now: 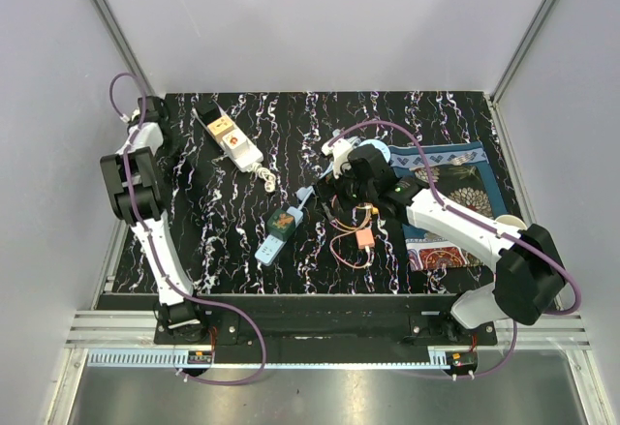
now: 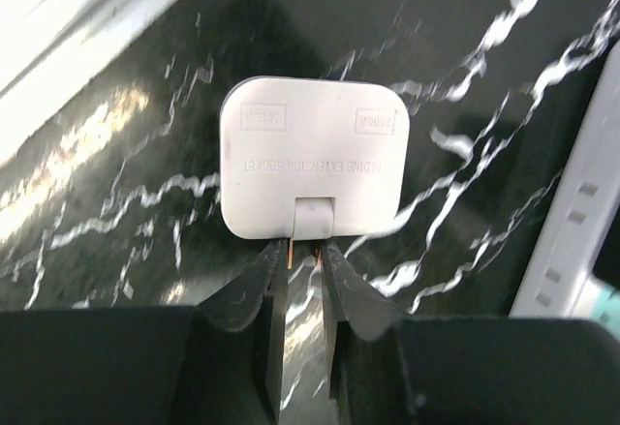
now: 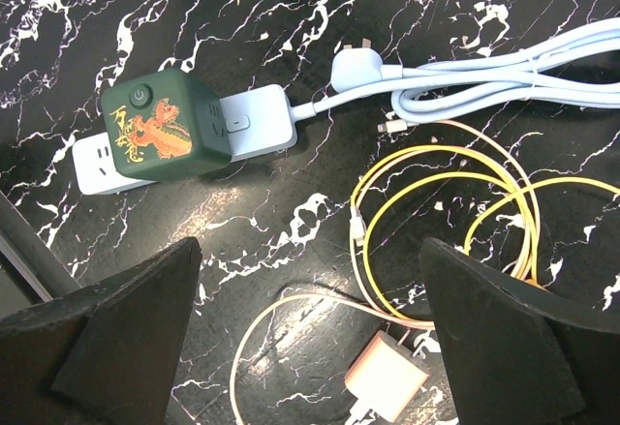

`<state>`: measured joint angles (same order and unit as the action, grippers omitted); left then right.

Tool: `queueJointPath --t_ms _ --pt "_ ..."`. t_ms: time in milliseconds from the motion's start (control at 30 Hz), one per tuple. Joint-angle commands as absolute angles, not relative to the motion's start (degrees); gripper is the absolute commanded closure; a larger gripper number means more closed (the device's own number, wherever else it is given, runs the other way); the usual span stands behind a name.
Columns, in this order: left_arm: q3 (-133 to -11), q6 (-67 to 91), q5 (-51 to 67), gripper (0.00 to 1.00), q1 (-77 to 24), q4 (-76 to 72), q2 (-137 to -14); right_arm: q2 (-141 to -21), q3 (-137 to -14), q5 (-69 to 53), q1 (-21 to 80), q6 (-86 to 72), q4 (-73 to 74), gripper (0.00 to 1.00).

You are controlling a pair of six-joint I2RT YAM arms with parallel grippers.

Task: Insert the plug
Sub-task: Move the plug to the center of the board.

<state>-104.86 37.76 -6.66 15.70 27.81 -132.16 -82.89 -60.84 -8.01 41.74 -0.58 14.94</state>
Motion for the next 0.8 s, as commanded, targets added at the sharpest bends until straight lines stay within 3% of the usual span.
queueJointPath --t_ms 0,433,767 --pt "-97.75 33.50 -2.38 0.80 14.68 35.42 -126.22 -82.62 -63.28 -6.94 41.92 1.58 14.33 0.00" --pt "-69.55 30.15 -0.26 0.81 4.15 37.26 -105.39 -80.25 -61.17 -7.73 41.92 0.53 12.66 0.00" --pt "-54.60 32.86 -1.58 0.81 -7.81 37.97 -91.43 -78.93 -60.12 -8.09 41.92 -1.40 12.13 0.00"
